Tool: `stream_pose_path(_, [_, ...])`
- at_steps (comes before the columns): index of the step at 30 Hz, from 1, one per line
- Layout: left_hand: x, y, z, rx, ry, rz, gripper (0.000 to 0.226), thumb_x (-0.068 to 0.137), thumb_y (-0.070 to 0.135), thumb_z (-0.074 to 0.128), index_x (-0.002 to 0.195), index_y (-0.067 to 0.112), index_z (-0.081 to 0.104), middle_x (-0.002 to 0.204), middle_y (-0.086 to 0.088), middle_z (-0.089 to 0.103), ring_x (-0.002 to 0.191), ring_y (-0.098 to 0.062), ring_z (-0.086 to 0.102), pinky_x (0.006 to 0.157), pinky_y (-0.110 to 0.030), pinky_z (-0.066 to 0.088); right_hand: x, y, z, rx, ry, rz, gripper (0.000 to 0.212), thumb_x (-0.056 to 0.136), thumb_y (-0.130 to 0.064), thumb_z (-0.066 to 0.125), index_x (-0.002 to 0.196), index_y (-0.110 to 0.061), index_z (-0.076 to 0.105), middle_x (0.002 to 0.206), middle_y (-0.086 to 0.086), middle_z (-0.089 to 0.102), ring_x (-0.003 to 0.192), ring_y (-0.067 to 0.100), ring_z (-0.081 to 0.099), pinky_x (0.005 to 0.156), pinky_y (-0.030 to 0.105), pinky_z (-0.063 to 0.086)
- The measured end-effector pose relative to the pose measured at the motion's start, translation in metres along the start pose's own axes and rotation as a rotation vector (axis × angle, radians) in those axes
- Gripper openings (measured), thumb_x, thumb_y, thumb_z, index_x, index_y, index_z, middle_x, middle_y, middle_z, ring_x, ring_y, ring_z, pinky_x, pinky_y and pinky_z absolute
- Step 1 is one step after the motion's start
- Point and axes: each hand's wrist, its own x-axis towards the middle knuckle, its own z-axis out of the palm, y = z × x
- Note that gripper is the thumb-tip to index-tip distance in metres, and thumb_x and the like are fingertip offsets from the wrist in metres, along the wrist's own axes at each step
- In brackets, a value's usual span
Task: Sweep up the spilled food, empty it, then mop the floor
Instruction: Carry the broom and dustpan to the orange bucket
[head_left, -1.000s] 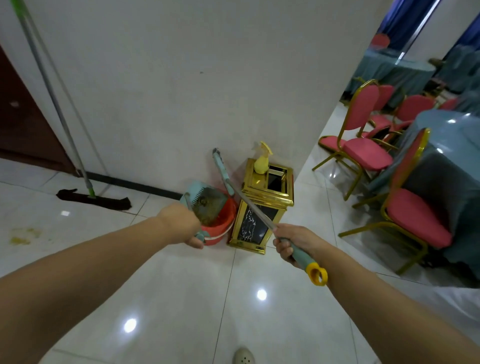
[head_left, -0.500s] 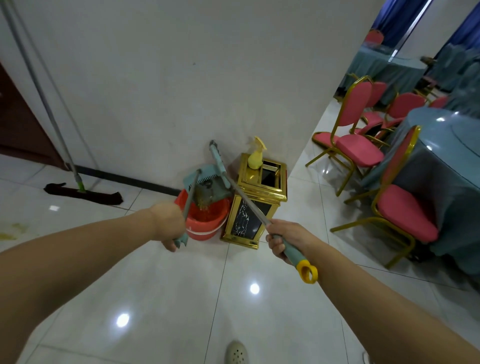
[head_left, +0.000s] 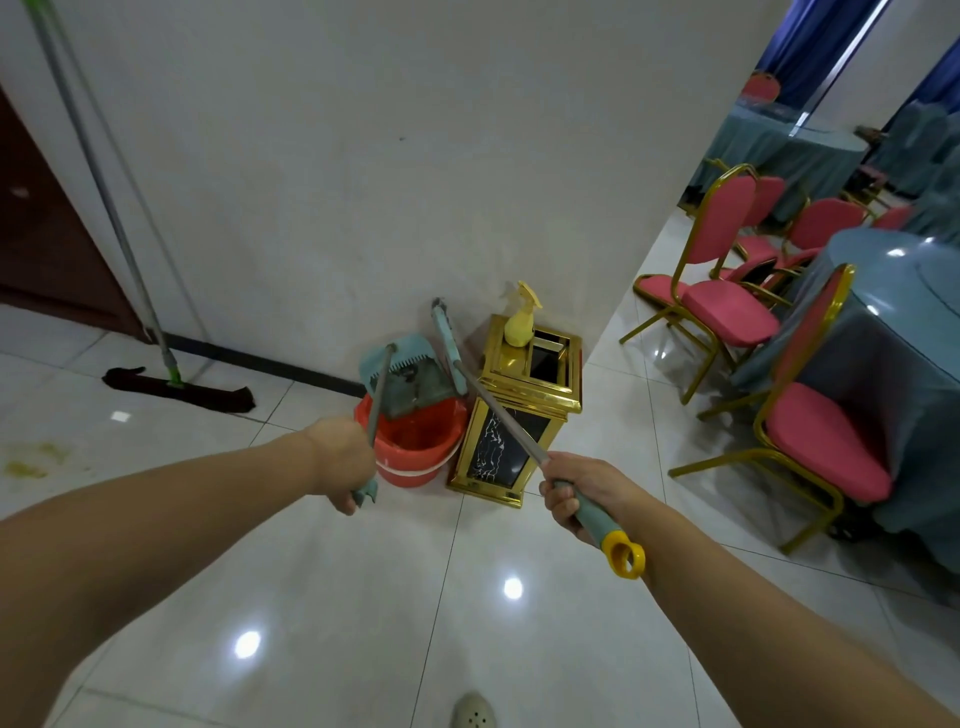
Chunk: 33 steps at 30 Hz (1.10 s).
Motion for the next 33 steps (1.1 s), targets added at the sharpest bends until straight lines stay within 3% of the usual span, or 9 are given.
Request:
stream_pose_path(4, [0.000,0.013,0.009,0.008,-0.026,0.044,0.034,0.083,0.048,0.062,0.094,0.017,0.070,0.077,0.000,0.061,0.068,-0.017,0.048,0.067,-0.032,0.045,0.000,0.000,0.002,-0.002,0.001,0.000,0.007,0.096,-0.012,0.051,0.101,-0.007,0.053,0.058,0.007,0.050,0.034,0.007,0.042,0.034,0.014,0.043])
stream_pose_path(13, [-0.012,0.011,0.002,0.015,0.043,-0.003,0.039,0.084,0.055,0.055,0.086,0.017,0.065,0.059,0.006,0.040,0.063,-0.016,0.045,0.059,-0.031,0.038,-0.006,0.004,0.004,-0.016,-0.012,-0.011,0.008,0.096,-0.011,0.050,0.103,-0.007,0.052,0.058,0.006,0.047,0.034,0.007,0.041,0.032,0.015,0.042])
stream_pose_path(21, [-0.016,0.033,0.007,-0.079,0.043,-0.029,0.039,0.086,0.051,0.056,0.096,0.015,0.068,0.080,-0.001,0.059,0.070,-0.017,0.049,0.064,-0.031,0.041,-0.011,0.007,0.013,-0.021,0.009,-0.015,0.006,0.096,-0.012,0.051,0.098,-0.007,0.053,0.060,0.007,0.048,0.032,0.007,0.042,0.032,0.014,0.042])
stream_pose_path(25, [-0.016,0.043,0.007,-0.103,0.054,-0.023,0.043,0.086,0.053,0.054,0.098,0.014,0.068,0.074,0.000,0.053,0.070,-0.018,0.049,0.063,-0.031,0.042,-0.012,0.010,0.017,-0.036,0.024,-0.010,0.008,0.095,-0.012,0.052,0.100,-0.006,0.053,0.060,0.007,0.049,0.033,0.008,0.042,0.032,0.015,0.042])
stream_pose_path(33, [-0.033,0.025,-0.004,-0.185,0.186,-0.222,0.051,0.084,0.065,0.043,0.098,0.020,0.065,0.078,0.003,0.057,0.074,-0.017,0.057,0.065,-0.030,0.047,-0.018,0.011,0.024,-0.068,0.011,-0.026,0.007,0.095,-0.011,0.052,0.098,-0.004,0.053,0.057,0.007,0.050,0.032,0.008,0.042,0.033,0.014,0.042])
